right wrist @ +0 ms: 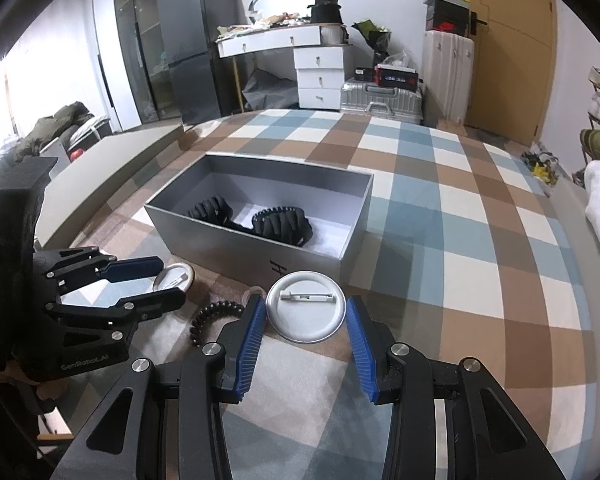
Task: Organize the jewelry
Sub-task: 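Carry both held white badges over the grey box and lower them inside, then open both tools to release the white badges in the box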
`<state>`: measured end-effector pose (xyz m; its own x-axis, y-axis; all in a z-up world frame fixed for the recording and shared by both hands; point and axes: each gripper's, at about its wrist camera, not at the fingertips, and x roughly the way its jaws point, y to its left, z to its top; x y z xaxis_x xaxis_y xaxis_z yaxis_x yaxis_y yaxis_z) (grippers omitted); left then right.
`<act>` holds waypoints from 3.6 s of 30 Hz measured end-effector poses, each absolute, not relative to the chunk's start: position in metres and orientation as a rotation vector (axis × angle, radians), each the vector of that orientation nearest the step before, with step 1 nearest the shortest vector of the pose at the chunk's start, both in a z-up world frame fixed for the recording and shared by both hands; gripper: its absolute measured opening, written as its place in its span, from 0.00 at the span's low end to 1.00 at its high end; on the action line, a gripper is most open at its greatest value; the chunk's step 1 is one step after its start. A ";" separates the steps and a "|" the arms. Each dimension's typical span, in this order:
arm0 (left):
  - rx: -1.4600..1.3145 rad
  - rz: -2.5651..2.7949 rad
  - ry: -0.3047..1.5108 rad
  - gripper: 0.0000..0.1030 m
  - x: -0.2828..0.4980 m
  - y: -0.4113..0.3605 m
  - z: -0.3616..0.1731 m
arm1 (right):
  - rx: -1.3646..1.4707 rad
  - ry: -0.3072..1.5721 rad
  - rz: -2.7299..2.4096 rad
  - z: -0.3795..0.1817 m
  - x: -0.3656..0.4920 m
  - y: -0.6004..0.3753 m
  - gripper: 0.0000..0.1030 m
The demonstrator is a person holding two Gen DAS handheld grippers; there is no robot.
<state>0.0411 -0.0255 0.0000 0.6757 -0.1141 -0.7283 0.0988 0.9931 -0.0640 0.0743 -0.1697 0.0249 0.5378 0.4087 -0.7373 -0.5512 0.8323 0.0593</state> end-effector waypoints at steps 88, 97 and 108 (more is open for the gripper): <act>-0.015 -0.069 0.730 0.35 0.078 -0.015 0.017 | 0.021 0.814 0.674 0.025 0.128 -0.158 0.40; 0.019 -0.065 0.731 0.35 0.078 -0.015 0.016 | -0.090 0.812 0.646 0.024 0.111 -0.151 0.40; 0.049 -0.078 0.709 0.35 0.074 -0.016 0.021 | -0.122 0.838 0.625 0.024 0.098 -0.150 0.40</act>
